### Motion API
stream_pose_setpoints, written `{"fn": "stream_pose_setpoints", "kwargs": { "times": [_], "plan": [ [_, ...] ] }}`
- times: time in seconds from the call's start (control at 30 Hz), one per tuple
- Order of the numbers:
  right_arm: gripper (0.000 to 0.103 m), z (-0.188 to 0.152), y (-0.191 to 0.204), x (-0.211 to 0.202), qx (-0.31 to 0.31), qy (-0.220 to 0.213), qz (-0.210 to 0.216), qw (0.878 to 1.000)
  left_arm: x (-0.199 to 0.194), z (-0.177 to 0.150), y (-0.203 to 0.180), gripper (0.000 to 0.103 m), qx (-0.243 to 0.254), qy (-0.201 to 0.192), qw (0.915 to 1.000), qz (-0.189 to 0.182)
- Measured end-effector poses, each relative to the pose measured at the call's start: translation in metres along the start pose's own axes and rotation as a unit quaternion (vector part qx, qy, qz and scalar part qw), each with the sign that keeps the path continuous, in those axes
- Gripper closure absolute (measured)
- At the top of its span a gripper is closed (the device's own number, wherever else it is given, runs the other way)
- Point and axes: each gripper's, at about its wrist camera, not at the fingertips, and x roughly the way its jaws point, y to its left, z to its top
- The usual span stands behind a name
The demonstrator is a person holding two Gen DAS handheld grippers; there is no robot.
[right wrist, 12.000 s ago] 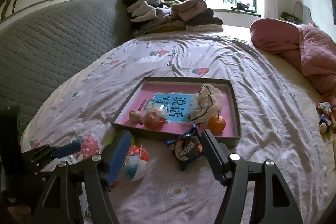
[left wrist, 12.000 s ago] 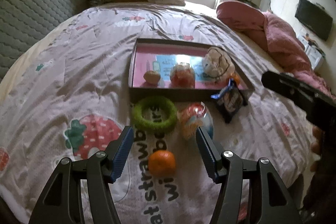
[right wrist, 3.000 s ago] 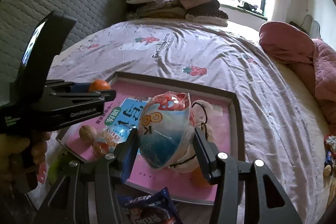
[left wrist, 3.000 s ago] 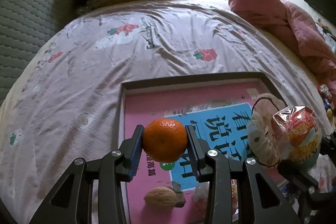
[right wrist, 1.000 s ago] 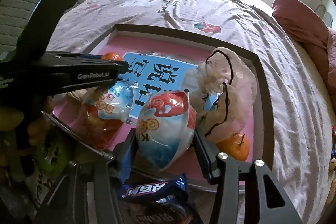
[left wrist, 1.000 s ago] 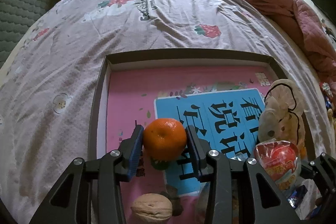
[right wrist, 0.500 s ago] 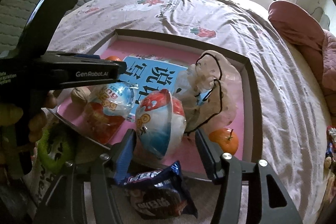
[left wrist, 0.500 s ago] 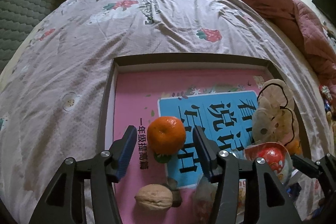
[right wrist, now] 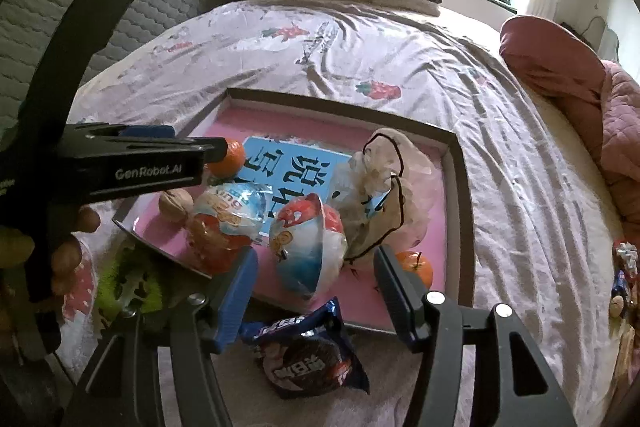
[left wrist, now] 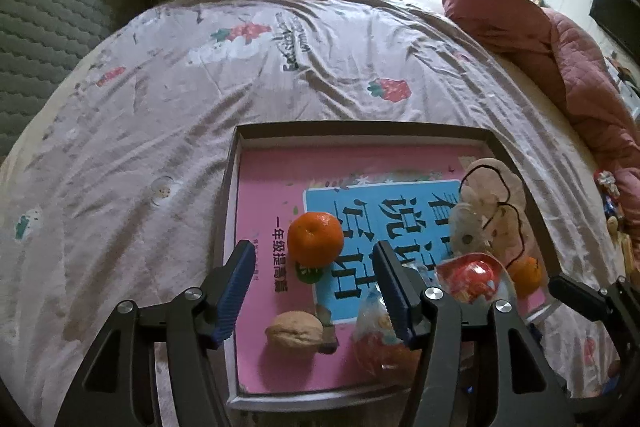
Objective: Organize objects
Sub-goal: 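Open the left tool on the orange while the right tool releases the Kinder egg, then lift both open tools back from the tray toward the green ring and blue bag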
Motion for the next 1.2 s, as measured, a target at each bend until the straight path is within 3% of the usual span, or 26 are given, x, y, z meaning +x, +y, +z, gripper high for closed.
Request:
{"fn": "stream_pose_setpoints", "kwargs": {
  "times": [0.37, 0.47, 0.6, 0.93, 1.2],
  "plan": [
    [0.041, -0.002, 0.002, -0.028, 0.008, -0.025, 0.001, 1.000, -0.031, -0.008, -0.007, 0.039, 0.004, -0.018, 0.9998, -0.003],
    [0.041, -0.002, 0.002, -0.036, 0.013, -0.032, -0.001, 0.999, -0.039, -0.010, -0.008, 0.032, 0.006, -0.022, 0.9997, -0.003],
    [0.040, -0.001, -0.001, -0.046, 0.020, -0.041, 0.001, 0.999, -0.051, -0.013, -0.009, 0.031, 0.007, -0.031, 0.9995, -0.004],
    [0.035, 0.000, -0.005, -0.084, 0.028, -0.081, 0.000, 0.996, -0.095, -0.022, -0.011, 0.030, 0.013, -0.063, 0.9979, -0.005],
    [0.034, -0.013, -0.004, -0.096, 0.033, -0.089, 0.004, 0.995, -0.137, -0.043, -0.011, 0.030, 0.023, -0.098, 0.9950, 0.004]
  ]
}}
